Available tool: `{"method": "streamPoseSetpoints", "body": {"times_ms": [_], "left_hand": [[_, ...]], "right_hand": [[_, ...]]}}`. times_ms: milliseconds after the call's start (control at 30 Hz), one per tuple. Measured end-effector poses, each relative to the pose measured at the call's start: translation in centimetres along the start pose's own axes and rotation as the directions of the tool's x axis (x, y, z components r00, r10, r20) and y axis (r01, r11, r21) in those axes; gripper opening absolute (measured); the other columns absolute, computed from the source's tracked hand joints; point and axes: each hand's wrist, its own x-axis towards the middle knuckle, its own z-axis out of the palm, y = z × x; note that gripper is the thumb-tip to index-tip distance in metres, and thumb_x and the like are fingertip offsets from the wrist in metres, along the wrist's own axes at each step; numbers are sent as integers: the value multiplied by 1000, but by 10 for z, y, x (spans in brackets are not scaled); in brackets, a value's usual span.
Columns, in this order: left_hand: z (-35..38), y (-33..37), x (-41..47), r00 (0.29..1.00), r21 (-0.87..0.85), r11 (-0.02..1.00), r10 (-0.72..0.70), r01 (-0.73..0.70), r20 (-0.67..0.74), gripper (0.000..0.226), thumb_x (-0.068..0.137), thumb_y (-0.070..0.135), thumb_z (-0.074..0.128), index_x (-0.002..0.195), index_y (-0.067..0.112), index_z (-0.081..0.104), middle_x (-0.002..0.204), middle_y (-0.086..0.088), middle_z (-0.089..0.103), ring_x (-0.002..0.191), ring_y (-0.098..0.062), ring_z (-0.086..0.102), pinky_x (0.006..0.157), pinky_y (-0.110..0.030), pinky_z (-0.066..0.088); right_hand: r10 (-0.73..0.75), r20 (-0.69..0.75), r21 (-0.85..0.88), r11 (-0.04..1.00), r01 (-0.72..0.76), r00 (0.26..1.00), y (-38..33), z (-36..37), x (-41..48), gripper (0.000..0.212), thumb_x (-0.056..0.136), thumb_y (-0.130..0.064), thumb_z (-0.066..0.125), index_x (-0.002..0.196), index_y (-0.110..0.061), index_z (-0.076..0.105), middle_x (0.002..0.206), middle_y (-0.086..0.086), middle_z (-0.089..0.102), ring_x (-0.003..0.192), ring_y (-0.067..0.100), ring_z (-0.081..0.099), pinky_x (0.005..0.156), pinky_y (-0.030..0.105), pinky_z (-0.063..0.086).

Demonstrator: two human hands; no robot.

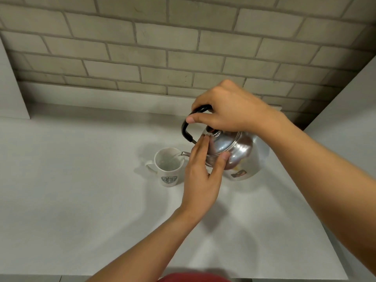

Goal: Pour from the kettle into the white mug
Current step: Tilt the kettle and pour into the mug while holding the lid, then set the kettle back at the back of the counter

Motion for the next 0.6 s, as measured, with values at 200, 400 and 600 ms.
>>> {"method": "streamPoseSetpoints", "body": {"times_ms": [200, 400, 600], "left_hand": [[-9, -5, 2, 991, 121, 989, 74, -87, 114, 61, 102, 47, 63, 157, 30, 43, 161, 12, 44, 144, 15, 34, 111, -4, 27], [-21, -5, 4, 980, 160, 968, 197, -195, 6, 23, 103, 38, 62, 119, 22, 66, 127, 8, 62, 124, -11, 59, 102, -26, 48], [-28, 2, 28, 969, 210, 956, 228, -203, -98, 22, 105, 33, 61, 126, 26, 57, 122, 10, 57, 114, 1, 59, 86, -14, 52]], "right_hand": [[49, -182, 94, 995, -32, 982, 21, 18, -29, 44, 97, -59, 60, 108, -22, 81, 83, -3, 79, 67, 16, 65, 70, 40, 54], [194, -398, 272, 958, -86, 897, 36, 34, -59, 32, 95, -49, 71, 103, -21, 83, 87, -8, 81, 72, 9, 69, 72, 31, 55], [349, -482, 449, 886, -115, 804, 43, 53, -79, 25, 93, -38, 78, 103, -17, 84, 93, -8, 82, 83, 6, 75, 74, 31, 59]]}}
